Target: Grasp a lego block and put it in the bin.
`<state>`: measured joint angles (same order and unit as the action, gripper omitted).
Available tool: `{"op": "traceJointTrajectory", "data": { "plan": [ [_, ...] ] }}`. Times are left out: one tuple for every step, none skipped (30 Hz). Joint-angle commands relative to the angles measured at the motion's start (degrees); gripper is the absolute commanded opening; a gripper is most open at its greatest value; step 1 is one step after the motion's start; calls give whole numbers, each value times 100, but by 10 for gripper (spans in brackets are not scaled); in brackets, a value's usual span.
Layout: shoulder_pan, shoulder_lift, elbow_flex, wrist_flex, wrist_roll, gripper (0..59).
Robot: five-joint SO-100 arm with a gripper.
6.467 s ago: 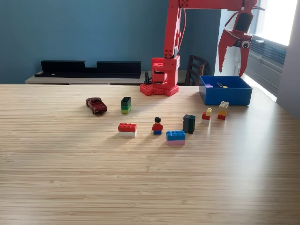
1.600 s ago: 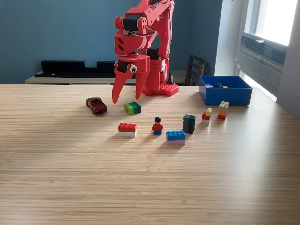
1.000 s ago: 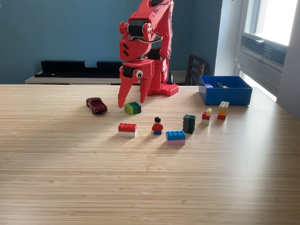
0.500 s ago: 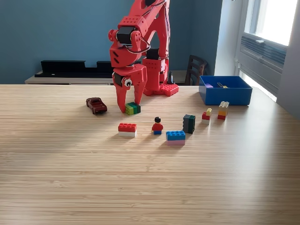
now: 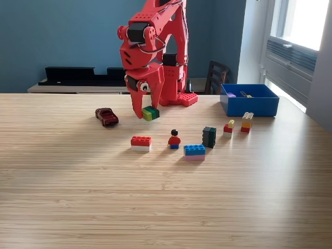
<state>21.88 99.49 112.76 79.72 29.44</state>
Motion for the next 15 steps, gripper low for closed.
{"op": "traceJointTrajectory", "data": {
  "plan": [
    [-896, 70, -1477, 967, -246, 1],
    [-1160, 70, -1608, 1099, -316, 1],
    [-1459, 70, -1679, 1195, -369, 1],
    [-1767, 88, -1723, 1248, -422, 1],
    [-2109, 114, -1749, 1301, -483, 1],
    [-2470, 123, -1784, 1371, -571, 1],
    [-2848, 123, -1828, 1441, -633, 1],
    [-3217, 123, -1872, 1503, -694, 1],
    [-3595, 123, -1916, 1564, -782, 1],
    [-3981, 123, -1978, 1626, -861, 1],
    [-4359, 132, -2021, 1652, -932, 1],
    [-4711, 132, -2074, 1652, -993, 1],
    [-5054, 132, -2136, 1652, -1063, 1],
    [-5379, 141, -2215, 1661, -1143, 1],
    [-5687, 141, -2320, 1670, -1222, 1]
  ]
}}
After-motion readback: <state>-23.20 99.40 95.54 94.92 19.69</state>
